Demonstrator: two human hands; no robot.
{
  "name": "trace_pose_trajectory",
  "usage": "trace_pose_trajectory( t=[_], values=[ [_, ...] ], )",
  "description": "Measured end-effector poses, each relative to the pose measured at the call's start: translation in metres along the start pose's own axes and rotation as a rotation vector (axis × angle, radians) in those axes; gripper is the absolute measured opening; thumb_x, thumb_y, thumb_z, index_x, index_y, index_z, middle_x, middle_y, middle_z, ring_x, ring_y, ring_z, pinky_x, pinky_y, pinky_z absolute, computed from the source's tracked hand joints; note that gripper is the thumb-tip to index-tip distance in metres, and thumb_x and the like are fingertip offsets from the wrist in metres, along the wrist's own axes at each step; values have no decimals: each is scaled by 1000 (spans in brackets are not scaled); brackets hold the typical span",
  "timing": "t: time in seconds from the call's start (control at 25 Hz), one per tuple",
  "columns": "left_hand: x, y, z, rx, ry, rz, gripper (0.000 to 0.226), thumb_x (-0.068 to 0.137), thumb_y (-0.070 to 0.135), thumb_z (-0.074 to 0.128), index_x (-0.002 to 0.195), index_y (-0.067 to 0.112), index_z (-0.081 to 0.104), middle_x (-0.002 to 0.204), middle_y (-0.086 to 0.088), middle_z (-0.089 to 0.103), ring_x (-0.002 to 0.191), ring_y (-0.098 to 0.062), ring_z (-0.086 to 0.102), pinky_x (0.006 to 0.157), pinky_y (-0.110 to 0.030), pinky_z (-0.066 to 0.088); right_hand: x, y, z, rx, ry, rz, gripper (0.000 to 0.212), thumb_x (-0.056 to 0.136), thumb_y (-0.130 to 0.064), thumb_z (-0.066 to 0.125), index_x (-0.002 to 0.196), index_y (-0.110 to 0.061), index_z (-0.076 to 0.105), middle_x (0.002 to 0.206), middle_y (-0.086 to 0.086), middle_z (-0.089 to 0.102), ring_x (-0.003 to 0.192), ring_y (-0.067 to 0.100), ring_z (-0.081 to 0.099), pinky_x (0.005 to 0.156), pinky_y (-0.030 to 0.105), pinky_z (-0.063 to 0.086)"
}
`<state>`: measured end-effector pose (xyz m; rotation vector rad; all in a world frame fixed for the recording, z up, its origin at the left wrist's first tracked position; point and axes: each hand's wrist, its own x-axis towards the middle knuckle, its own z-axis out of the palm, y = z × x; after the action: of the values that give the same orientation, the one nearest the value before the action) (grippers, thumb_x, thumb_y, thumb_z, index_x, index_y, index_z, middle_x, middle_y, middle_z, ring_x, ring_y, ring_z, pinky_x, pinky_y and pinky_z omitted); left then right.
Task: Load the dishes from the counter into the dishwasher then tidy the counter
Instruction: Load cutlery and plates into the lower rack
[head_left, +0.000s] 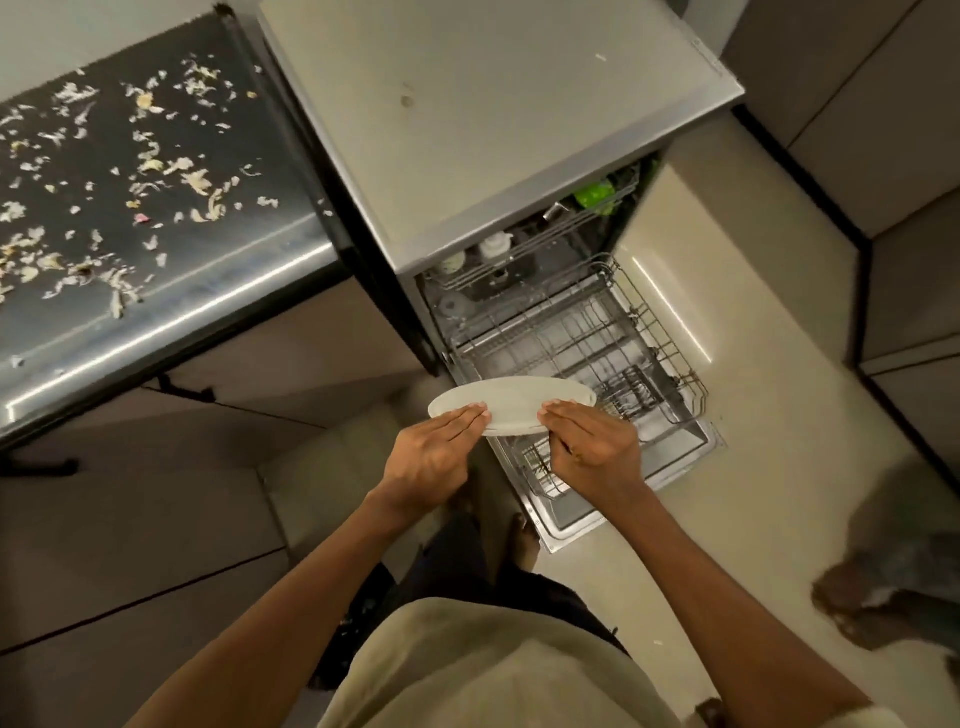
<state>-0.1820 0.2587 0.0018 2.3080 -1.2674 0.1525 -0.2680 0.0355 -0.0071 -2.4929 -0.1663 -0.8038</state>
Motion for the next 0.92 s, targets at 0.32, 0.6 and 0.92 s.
trace_pose_trajectory(
  t=[0.32,0.6,0.92],
  values=[
    [101,-43,79,-52,-341,134,47,72,-1,48,111,4,74,111,-10,74,98,-22,73,76,-37,62,-17,68,21,-144,4,347,22,66,4,71,83,-7,80,86,4,78,77,19,76,61,29,62],
    [197,-96,148,-102,-386,296,39,65,-5,78,104,1,75,101,-13,75,87,-26,75,72,-39,60,2,140,69,-283,17,594,22,66,4,79,86,-7,79,86,6,78,73,24,75,54,32,60],
    [267,-129,267,-136,-573,252,40,68,-16,75,103,2,75,100,-15,75,88,-29,74,71,-44,63,-18,221,123,-296,-45,964,18,79,-6,75,96,-10,79,80,6,76,59,22,69,51,33,57]
  ],
)
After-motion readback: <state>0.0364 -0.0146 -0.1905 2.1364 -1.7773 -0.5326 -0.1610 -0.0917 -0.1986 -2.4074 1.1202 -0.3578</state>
